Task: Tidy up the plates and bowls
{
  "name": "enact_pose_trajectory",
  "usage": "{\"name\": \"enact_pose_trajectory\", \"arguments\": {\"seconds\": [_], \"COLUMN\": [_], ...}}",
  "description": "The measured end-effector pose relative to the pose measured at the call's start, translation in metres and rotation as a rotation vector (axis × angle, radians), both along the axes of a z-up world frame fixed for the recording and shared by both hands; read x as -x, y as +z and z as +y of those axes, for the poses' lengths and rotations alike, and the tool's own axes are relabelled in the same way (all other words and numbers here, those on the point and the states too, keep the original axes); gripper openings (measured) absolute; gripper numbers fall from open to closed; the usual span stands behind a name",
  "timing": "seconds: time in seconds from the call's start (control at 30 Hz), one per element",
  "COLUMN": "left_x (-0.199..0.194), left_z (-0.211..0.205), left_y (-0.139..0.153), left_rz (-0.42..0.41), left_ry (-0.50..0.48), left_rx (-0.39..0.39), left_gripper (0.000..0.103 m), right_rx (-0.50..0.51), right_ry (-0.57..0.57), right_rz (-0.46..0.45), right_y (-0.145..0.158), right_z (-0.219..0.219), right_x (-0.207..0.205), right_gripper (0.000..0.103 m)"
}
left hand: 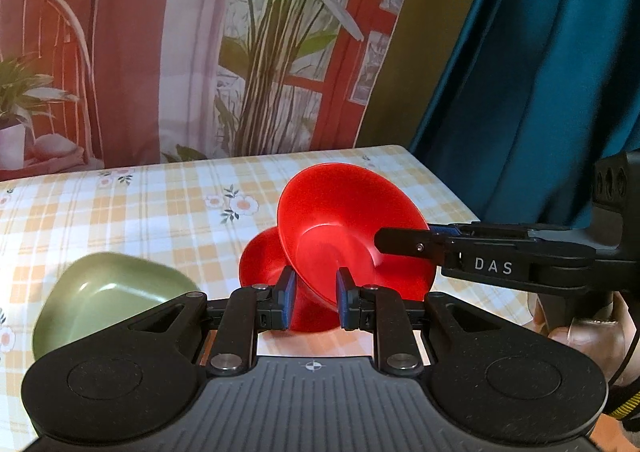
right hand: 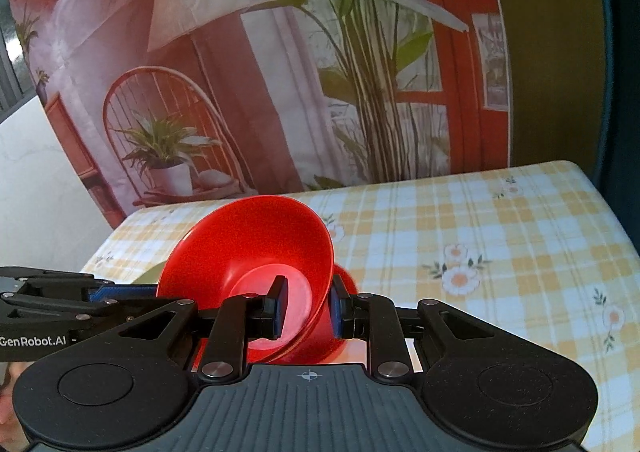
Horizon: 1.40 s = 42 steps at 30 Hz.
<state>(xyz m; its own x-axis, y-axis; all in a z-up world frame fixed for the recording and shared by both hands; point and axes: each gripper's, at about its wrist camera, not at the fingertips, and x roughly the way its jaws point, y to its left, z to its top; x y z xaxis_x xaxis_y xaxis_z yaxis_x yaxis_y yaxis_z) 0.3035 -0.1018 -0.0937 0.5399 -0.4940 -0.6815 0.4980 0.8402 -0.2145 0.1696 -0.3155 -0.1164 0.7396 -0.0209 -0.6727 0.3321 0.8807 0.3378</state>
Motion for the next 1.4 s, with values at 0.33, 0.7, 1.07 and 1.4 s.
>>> {"name": "enact_pose_trajectory", "arguments": {"seconds": [0.33,0.7,1.07,1.4], "left_x": [-0.018,-0.027,-0.033,-0.036], "left_z": [-0.006,-0.003,-0.003,-0.005], "left_y": [-0.017,-0.037,-0.044,-0.047], "left_rz": [0.055,0.110,0.123,0.103], "left_ry": [0.013,0.026,0.046,0.046], "left_rx": [-0.028,-0.053,-0.069,-0.107], "left_gripper": [0.022,0.022,0.022,0.024], "right_rx": [-0.013,-0.024,-0.018,-0.006], "right_ry": [0.002,0.011,0.006,-0.015], "right_rz": [0.062,0.105,0.122,0.130], "right_y": [-0.020,-0.039,-0.045,-0.047], "right_z": [-0.008,-0.004,-0.004,-0.005], "right_x": [-0.019,-0.025,-0.031,-0.027], "right_gripper": [0.021,0.021,0.022,0.026]}}
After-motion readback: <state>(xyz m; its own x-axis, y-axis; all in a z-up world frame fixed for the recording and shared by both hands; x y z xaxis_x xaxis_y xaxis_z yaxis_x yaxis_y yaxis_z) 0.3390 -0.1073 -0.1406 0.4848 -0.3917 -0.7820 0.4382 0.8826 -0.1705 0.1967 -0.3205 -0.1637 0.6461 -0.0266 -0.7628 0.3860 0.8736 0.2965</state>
